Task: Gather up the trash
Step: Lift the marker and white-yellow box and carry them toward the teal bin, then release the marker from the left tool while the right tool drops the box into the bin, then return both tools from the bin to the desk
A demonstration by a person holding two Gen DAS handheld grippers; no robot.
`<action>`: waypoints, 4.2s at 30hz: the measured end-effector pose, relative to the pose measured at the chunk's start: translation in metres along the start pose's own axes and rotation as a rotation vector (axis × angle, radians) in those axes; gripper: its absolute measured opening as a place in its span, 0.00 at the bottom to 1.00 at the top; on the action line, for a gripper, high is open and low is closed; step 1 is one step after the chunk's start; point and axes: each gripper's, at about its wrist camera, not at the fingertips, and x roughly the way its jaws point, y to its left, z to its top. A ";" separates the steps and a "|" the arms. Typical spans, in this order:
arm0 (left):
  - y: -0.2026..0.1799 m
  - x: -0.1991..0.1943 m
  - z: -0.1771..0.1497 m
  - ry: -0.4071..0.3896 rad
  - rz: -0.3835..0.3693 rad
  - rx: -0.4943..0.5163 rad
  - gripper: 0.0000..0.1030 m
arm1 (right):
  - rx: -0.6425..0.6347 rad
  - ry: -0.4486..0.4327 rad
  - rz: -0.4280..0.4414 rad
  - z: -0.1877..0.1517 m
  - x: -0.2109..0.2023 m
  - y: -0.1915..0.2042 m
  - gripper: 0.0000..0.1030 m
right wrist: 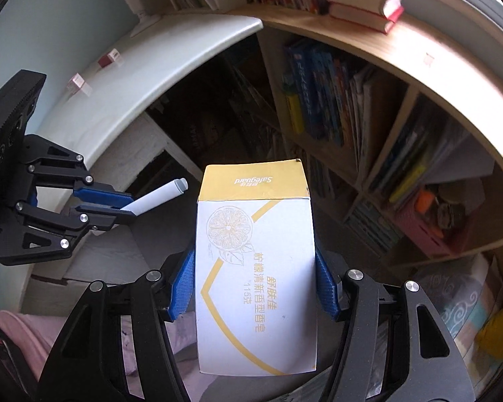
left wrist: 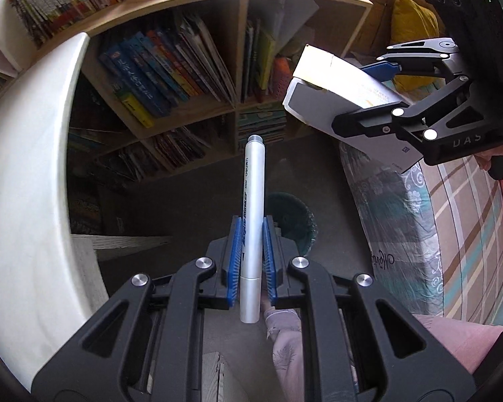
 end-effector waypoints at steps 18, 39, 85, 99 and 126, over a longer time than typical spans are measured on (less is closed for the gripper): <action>-0.051 0.147 -0.017 0.193 -0.064 0.031 0.11 | 0.256 0.087 0.055 -0.113 0.104 -0.059 0.59; -0.041 0.272 -0.048 0.321 -0.087 0.081 0.42 | 0.458 0.152 0.123 -0.171 0.235 -0.102 0.78; -0.073 0.005 -0.022 0.079 0.078 0.041 0.93 | 0.193 -0.021 0.030 -0.066 -0.019 -0.014 0.93; 0.021 -0.089 -0.042 -0.082 0.188 -0.239 0.93 | 0.003 -0.129 0.092 0.049 -0.057 0.052 0.94; 0.211 -0.191 -0.165 -0.225 0.410 -0.692 0.93 | -0.554 -0.094 0.252 0.239 0.019 0.300 0.94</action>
